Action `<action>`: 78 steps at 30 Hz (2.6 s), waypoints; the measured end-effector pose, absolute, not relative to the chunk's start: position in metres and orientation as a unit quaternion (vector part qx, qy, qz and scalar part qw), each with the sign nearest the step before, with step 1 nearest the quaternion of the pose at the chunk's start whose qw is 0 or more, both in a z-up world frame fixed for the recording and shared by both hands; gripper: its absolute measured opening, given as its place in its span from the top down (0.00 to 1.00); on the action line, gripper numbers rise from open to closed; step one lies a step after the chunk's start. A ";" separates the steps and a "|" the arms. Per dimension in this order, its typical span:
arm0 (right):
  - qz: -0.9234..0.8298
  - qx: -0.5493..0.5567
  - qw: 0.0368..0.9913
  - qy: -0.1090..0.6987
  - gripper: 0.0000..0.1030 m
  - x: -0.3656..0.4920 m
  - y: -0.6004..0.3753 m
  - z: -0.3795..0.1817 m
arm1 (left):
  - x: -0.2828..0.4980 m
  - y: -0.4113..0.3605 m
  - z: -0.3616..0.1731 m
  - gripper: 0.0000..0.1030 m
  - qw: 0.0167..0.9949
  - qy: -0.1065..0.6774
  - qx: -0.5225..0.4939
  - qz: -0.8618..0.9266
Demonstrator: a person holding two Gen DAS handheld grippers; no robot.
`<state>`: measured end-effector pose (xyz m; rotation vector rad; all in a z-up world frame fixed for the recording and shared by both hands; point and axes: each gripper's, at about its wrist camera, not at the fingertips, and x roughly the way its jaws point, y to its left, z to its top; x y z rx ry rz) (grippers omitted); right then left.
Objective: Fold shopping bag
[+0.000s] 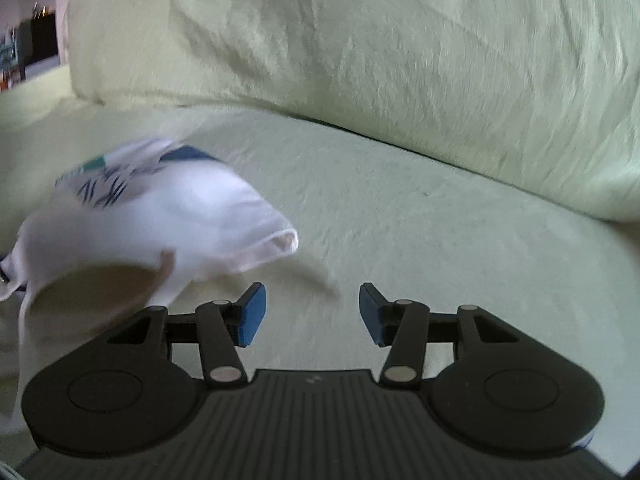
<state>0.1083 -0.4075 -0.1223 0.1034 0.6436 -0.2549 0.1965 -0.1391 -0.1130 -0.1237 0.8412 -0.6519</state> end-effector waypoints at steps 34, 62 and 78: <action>-0.355 -0.091 0.830 0.421 0.49 -0.089 -0.493 -0.109 | -0.073 -0.262 0.016 0.36 0.790 0.247 0.295 -0.478; -0.243 -0.315 0.823 0.406 0.92 -0.095 -0.339 -0.113 | 0.023 -0.240 -0.082 0.42 0.696 -0.021 0.590 -0.409; -0.277 -0.365 0.801 0.385 0.95 -0.113 -0.342 -0.137 | 0.033 -0.290 -0.118 0.92 0.579 -0.120 0.675 -0.441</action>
